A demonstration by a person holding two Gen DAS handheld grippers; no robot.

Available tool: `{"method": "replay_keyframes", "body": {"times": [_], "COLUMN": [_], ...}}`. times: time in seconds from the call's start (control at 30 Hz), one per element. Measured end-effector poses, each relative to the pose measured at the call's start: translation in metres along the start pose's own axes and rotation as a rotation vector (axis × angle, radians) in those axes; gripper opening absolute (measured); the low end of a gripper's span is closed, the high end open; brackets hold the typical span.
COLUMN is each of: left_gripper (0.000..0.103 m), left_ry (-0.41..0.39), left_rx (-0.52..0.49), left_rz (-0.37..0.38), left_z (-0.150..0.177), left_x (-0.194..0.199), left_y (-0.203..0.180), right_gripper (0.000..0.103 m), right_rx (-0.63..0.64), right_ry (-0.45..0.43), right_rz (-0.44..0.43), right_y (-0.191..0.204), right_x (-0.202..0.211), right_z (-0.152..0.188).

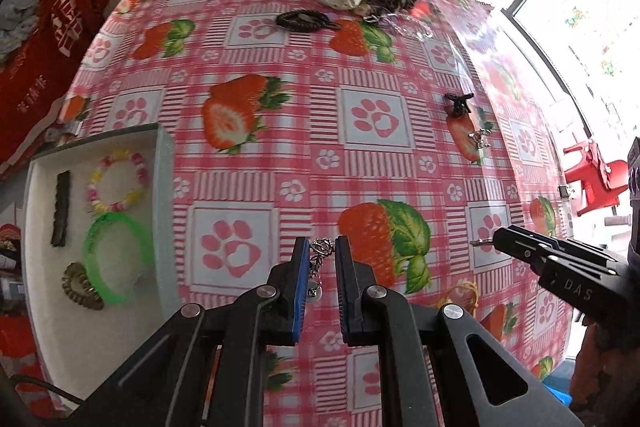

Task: Organize jewelry
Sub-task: 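Carry the charm and silver clip into the white tray and open both tools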

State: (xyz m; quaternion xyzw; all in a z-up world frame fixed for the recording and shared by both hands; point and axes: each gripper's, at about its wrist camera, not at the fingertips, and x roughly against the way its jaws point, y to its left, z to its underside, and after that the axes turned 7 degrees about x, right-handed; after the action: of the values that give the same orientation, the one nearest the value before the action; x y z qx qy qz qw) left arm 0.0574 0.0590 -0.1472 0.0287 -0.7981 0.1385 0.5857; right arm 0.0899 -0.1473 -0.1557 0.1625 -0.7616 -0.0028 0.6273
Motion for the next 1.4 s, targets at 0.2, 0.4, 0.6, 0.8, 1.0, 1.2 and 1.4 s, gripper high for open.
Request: {"method": "replay_keyframes", "body": {"times": [0.2, 0.4, 0.6, 0.8, 1.0, 1.2, 1.4], "left_gripper": [0.019, 0.019, 0.019, 0.019, 0.019, 0.019, 0.019], "left_ry": [-0.024, -0.056, -0.077, -0.088, -0.077, -0.058, -0.054], "left_rx": [0.046, 0.109, 0.200, 0.284, 0.352, 0.369, 0.383], "left_rz": [-0.011, -0.040, -0.089, -0.142, -0.184, -0.204, -0.200], "left_z": [0.009, 0.018, 0.035, 0.052, 0.068, 0.069, 0.058], "left_x": [0.019, 0.039, 0.056, 0.064, 0.060, 0.042, 0.024], "left_y": [0.029, 0.065, 0.118, 0.167, 0.211, 0.237, 0.249], "right_gripper": [0.018, 0.018, 0.018, 0.018, 0.018, 0.018, 0.018], "right_rx": [0.020, 0.100, 0.206, 0.316, 0.397, 0.452, 0.482], "right_ry": [-0.004, -0.022, -0.016, 0.016, 0.065, 0.130, 0.193], "right_rz": [-0.024, -0.078, -0.153, -0.213, -0.264, -0.288, -0.308], "right_y": [0.019, 0.063, 0.126, 0.191, 0.245, 0.283, 0.303], "right_x": [0.009, 0.019, 0.015, -0.001, -0.021, -0.046, -0.066], "right_z": [-0.004, -0.016, -0.026, -0.027, -0.018, -0.007, 0.003]}}
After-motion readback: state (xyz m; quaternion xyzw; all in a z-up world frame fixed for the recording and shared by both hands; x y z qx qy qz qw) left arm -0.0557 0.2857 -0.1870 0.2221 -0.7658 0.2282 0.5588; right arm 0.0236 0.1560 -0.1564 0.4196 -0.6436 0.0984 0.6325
